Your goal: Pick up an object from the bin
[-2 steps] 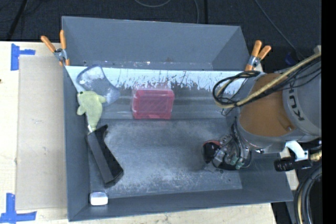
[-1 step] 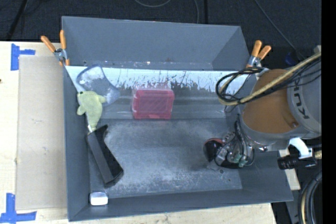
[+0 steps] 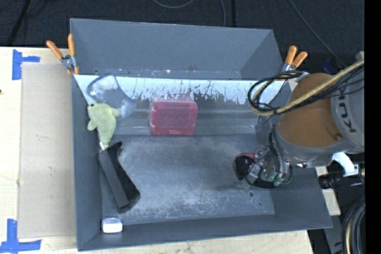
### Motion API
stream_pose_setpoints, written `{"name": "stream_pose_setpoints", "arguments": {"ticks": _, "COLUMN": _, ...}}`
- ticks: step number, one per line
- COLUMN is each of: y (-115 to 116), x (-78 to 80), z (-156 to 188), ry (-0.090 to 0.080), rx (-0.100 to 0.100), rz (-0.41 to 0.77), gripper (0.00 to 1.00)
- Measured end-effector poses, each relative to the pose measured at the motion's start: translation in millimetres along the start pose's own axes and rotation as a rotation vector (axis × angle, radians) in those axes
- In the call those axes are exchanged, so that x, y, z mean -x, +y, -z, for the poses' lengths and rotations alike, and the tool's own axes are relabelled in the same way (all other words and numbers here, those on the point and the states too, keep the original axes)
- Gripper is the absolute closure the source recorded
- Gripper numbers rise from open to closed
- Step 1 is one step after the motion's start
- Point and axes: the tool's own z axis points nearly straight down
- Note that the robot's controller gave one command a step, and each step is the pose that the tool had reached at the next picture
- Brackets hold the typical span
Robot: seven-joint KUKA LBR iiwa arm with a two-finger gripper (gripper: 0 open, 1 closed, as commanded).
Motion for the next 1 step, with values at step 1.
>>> {"name": "stream_pose_setpoints", "arguments": {"ticks": 1, "y": 0.2, "x": 0.3, "z": 8.2, "ry": -0.001, "rx": 0.001, "rz": 0.001, "gripper": 1.0}}
